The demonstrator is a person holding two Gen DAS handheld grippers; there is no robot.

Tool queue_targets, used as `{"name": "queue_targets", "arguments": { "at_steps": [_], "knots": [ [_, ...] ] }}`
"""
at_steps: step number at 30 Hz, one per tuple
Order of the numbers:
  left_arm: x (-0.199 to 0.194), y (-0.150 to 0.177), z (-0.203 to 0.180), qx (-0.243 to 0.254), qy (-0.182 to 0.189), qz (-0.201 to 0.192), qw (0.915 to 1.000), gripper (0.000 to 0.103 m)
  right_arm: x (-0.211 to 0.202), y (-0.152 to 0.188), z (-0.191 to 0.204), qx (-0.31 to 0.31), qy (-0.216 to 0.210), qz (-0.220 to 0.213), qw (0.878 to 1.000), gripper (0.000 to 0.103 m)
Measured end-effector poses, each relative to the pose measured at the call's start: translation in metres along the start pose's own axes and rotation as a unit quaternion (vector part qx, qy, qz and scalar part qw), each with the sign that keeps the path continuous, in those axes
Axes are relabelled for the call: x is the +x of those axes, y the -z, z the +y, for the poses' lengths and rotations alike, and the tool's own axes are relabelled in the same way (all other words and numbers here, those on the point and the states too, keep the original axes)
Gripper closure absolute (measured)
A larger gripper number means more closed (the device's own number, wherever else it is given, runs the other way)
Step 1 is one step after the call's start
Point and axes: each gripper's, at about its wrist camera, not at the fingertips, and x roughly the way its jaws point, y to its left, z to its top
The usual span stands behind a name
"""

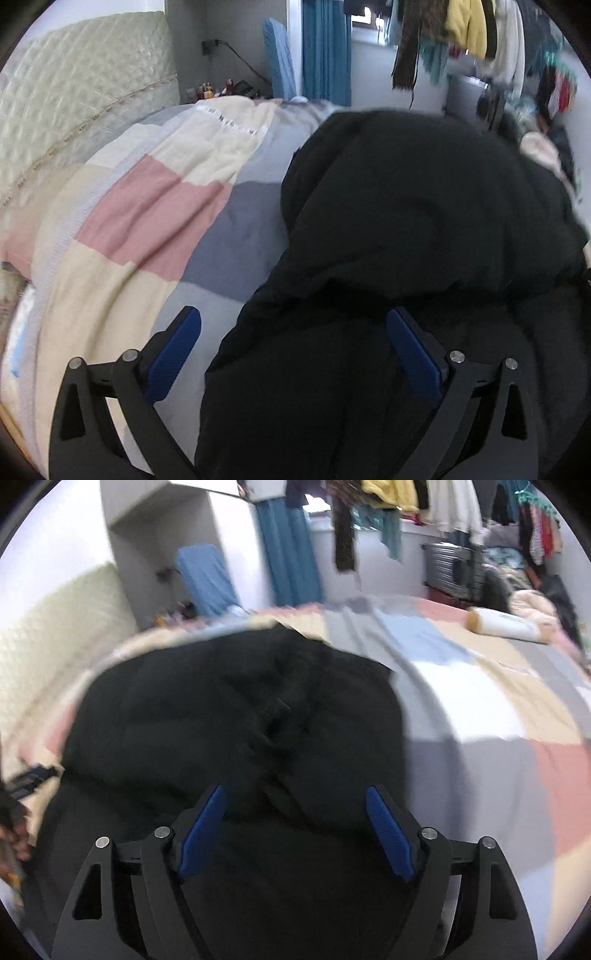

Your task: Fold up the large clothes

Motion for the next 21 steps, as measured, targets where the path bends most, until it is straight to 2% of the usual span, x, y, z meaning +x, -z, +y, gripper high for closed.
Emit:
{"name": "queue_targets", "arguments": {
  "at_steps": [2, 4, 6, 10, 15, 21],
  "knots": [
    [0.009, 0.002, 0.000, 0.000, -0.026, 0.011, 0.9996, 0.003, 0.013, 0.011, -0.009, -0.020, 0.048, 0.028, 0.998, 0.025],
    [0.016, 0.002, 0.003, -0.006, -0.041, 0.012, 0.9991, 0.003, 0.027, 0.017, -0.015, -0.032, 0.072, 0.042, 0.996, 0.025],
    [0.022, -0.001, 0.007, -0.020, -0.063, -0.001, 0.9978, 0.003, 0.035, 0.020, -0.021, -0.026, 0.064, 0.036, 0.997, 0.025],
    [0.031, -0.010, 0.024, -0.080, -0.065, -0.023, 0.9944, 0.003, 0.043, 0.008, -0.017, -0.030, 0.067, -0.004, 0.997, 0.025],
    [0.029, -0.015, 0.027, -0.097, -0.085, -0.057, 0.9901, 0.002, 0.028, -0.012, -0.020, 0.001, 0.069, -0.082, 0.994, 0.025],
    [0.035, -0.014, 0.036, -0.117, -0.113, -0.063, 0.9847, 0.002, 0.035, -0.016, -0.048, 0.040, 0.060, -0.096, 0.993, 0.025]
  ]
}}
